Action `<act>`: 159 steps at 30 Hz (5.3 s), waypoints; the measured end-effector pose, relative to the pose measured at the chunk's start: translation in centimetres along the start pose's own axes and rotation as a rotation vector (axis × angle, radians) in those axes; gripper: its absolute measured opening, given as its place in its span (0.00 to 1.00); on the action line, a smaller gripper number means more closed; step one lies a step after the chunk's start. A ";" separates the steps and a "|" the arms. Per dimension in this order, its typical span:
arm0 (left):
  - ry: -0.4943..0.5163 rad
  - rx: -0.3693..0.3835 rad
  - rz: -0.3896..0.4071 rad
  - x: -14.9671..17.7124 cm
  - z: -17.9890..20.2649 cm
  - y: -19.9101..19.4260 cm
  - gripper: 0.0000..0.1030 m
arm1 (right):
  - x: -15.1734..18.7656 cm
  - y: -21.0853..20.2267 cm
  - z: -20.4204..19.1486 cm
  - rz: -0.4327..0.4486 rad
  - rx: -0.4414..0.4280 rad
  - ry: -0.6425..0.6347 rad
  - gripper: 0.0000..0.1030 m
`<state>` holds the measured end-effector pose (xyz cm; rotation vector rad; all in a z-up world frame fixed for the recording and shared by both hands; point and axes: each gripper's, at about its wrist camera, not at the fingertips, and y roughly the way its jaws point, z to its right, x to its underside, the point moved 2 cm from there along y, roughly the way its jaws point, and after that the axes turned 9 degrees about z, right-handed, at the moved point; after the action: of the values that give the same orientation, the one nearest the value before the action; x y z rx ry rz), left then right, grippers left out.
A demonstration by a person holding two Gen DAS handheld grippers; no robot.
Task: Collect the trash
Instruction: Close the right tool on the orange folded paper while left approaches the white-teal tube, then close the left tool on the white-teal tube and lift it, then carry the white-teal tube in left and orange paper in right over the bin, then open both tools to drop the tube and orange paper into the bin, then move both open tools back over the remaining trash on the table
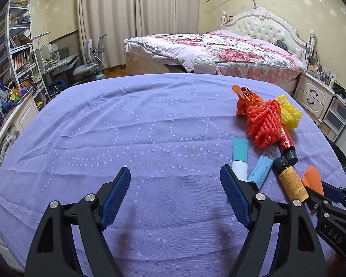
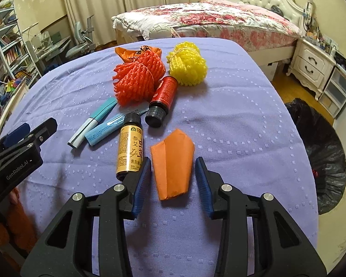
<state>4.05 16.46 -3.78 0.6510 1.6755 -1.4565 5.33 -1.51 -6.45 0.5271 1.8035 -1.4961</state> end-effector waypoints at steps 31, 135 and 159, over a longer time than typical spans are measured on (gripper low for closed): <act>0.160 0.159 -0.135 0.0 4.6 4.0 0.46 | -0.8 0.8 2.9 0.032 -0.011 0.037 0.33; 0.348 0.462 -0.024 -0.9 32.9 2.3 0.49 | -0.3 -4.8 27.7 0.181 0.439 0.361 0.54; 0.273 0.361 0.007 -1.6 24.9 -0.6 0.69 | 0.0 -6.2 23.1 0.184 0.391 0.314 0.65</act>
<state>10.29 -7.62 -2.44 1.0939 1.6164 -1.7462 7.18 -25.20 -3.84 1.1448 1.6321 -1.7143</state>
